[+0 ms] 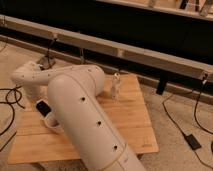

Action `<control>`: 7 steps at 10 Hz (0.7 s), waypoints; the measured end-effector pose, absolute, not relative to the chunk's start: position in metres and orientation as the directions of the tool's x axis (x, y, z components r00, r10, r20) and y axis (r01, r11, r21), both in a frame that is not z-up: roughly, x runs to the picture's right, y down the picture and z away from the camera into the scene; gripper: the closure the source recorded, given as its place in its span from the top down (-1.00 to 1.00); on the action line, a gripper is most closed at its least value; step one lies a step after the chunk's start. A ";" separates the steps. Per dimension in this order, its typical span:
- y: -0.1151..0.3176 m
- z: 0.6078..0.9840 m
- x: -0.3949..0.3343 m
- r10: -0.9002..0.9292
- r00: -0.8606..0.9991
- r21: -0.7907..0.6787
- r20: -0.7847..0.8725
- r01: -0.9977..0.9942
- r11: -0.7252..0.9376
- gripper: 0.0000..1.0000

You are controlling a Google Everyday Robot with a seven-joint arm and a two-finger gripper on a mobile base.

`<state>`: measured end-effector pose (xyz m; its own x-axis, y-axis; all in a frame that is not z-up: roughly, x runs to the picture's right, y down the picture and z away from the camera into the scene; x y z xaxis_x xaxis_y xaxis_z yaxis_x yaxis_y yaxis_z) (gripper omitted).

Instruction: Push the eraser across the table

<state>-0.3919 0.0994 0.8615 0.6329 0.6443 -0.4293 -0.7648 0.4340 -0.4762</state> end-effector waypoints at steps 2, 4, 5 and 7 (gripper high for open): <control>0.100 0.868 -0.402 0.647 0.637 -0.487 -0.418 -0.759 0.432 0.30; 0.097 0.872 -0.411 0.657 0.637 -0.494 -0.404 -0.756 0.429 0.30; 0.094 0.873 -0.417 0.661 0.639 -0.501 -0.393 -0.752 0.428 0.30; 0.091 0.875 -0.425 0.665 0.645 -0.514 -0.378 -0.743 0.428 0.30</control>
<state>-0.4253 0.0913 0.8745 0.6448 0.6647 -0.3775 -0.7428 0.4284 -0.5144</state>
